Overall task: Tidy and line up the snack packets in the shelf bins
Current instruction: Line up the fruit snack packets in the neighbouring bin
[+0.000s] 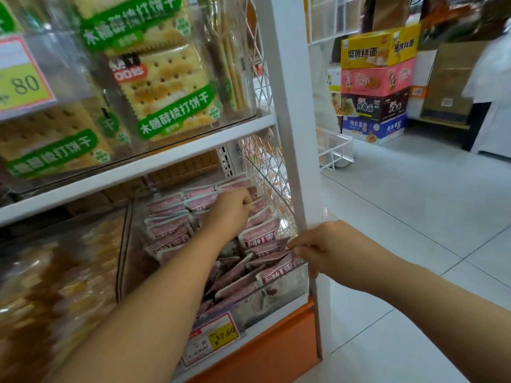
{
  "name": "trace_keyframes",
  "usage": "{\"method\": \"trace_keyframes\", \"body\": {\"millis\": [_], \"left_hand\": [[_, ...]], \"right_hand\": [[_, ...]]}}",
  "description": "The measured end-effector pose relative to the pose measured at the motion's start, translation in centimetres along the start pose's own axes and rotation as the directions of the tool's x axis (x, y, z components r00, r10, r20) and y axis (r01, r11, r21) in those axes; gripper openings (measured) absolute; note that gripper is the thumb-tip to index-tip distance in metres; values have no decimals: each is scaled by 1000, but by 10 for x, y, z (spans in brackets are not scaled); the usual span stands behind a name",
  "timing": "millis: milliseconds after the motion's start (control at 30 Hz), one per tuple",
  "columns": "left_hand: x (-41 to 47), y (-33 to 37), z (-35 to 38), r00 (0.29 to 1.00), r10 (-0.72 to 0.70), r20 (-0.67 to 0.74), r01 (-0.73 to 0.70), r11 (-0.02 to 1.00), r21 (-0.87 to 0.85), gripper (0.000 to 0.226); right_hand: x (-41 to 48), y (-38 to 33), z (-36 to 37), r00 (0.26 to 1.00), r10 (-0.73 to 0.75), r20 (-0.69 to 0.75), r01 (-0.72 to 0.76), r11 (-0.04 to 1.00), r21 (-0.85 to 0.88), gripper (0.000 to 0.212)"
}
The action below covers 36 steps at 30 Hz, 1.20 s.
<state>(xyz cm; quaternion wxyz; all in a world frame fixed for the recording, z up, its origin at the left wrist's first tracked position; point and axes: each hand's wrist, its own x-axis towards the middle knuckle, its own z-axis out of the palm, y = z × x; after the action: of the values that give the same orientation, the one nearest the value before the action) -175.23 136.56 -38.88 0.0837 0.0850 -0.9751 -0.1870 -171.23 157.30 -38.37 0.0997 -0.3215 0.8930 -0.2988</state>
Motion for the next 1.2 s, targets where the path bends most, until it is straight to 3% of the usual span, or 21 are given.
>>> {"method": "trace_keyframes", "body": {"millis": [100, 200, 300, 400, 600, 733, 867, 967, 1100, 1200], "left_hand": [[6, -5, -2, 975, 38, 218, -45, 999, 27, 11], [6, -6, -14, 941, 68, 333, -69, 998, -10, 25], [-9, -1, -23, 953, 117, 281, -91, 991, -102, 31], [-37, -7, -38, 982, 149, 116, -132, 980, -146, 30], [-99, -50, -82, 993, 108, 39, -112, 982, 155, 30], [-118, -57, -88, 998, 53, 31, -59, 966, 251, 37], [-123, -73, -78, 998, -13, 67, -5, 966, 259, 32], [-112, -78, -74, 998, 8, 65, -27, 951, 307, 25], [-88, -80, -74, 989, 31, 142, -85, 917, 389, 40], [-78, -80, -77, 970, 10, 241, -121, 884, 452, 47]], "right_hand": [[2, -2, 1, 1000, 15, -3, -15, 1000, 1, 26], [-2, -8, -1, 1000, 10, -3, -10, 1000, -18, 27], [-11, -14, -4, 1000, 8, 3, -8, 998, -60, 29], [-18, -23, -6, 999, -4, -38, -2, 990, -142, 31], [-3, -52, -1, 949, -249, -195, 197, 948, -251, 29], [50, -71, 8, 946, -312, -88, 266, 902, -340, 29], [98, -82, 24, 973, -209, 99, 232, 860, -454, 28], [119, -89, 29, 966, -181, 184, 250, 825, -507, 16], [138, -88, 34, 967, -152, 202, 238, 817, -525, 6], [140, -78, 37, 967, -157, 201, 238, 838, -491, 22]]}}
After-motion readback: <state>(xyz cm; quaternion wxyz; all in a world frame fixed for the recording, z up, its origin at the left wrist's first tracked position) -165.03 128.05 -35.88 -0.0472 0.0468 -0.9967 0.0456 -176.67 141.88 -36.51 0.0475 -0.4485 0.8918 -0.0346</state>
